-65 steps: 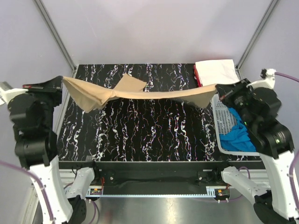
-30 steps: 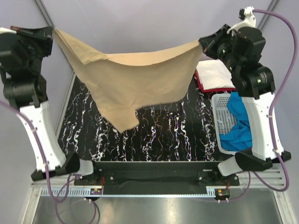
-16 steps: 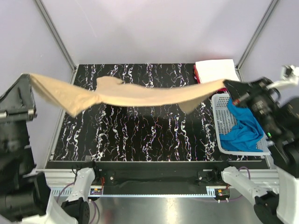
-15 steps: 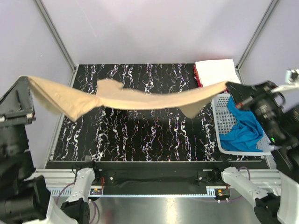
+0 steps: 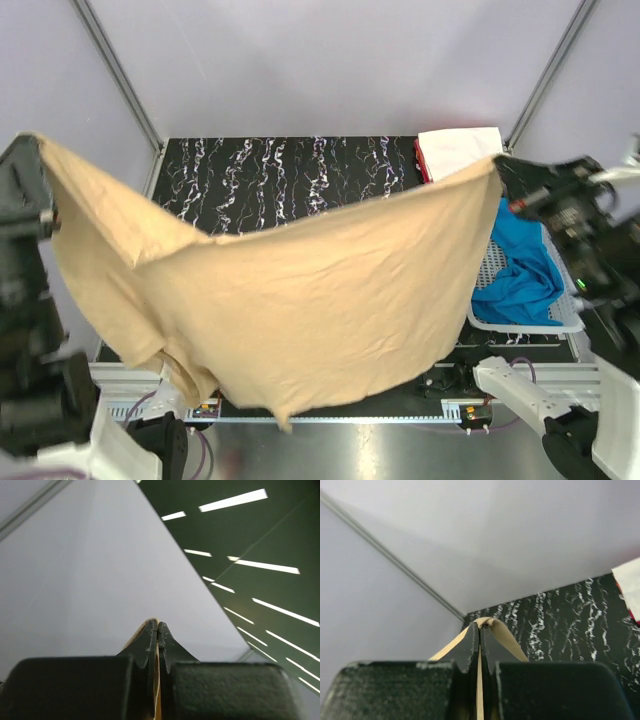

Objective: Fold and stack the t-shirts
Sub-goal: Flatten the tshirt out, then fold the tshirt

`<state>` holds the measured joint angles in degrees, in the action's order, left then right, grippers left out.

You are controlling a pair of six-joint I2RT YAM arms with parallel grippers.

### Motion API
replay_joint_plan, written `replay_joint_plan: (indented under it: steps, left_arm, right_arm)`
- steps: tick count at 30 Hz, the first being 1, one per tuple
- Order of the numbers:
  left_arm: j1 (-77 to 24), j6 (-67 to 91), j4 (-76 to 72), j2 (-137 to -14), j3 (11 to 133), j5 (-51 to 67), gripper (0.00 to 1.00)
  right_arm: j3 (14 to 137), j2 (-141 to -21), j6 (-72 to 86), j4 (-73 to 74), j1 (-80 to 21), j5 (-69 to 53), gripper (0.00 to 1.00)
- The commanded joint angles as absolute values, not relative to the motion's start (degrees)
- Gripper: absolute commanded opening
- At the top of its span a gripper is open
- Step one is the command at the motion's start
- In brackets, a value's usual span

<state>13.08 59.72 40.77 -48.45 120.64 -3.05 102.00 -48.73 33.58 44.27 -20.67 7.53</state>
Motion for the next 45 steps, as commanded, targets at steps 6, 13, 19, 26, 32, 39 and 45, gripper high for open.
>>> replay_joint_plan:
  steps: [6, 13, 19, 26, 32, 39, 45]
  left_arm:
    - [13.09, 52.83, 20.78, -65.02, 94.5, -3.18, 0.0]
    - [12.66, 49.32, 6.95, -82.24, 84.46, -0.35, 0.0]
    - [11.69, 46.68, 2.37, -105.09, 91.74, 6.5, 0.0]
    - [9.84, 45.35, 4.83, -126.72, 117.3, 9.04, 0.0]
    - [9.67, 48.52, 5.97, -135.19, 130.69, 12.83, 0.0]
    - [10.46, 48.41, 11.07, -120.25, 128.24, 12.65, 0.0]
    - [10.98, 50.98, 9.49, -104.43, 122.96, 15.29, 0.0]
  right_arm:
    - [85.8, -65.82, 31.73, 23.77, -20.48, 14.5, 0.0]
    - [76.9, -82.24, 29.62, 7.66, -19.43, 16.43, 0.0]
    - [88.4, -106.93, 29.88, 6.42, -14.17, 9.86, 0.0]
    - [106.86, -128.31, 31.29, 7.73, -8.97, 0.27, 0.0]
    - [115.3, -132.45, 29.37, 10.01, -7.3, -2.73, 0.0]
    - [121.03, -120.17, 25.93, 22.92, -7.29, -3.61, 0.0]
    - [115.85, -101.01, 24.61, 23.29, -7.29, -2.37, 0.0]
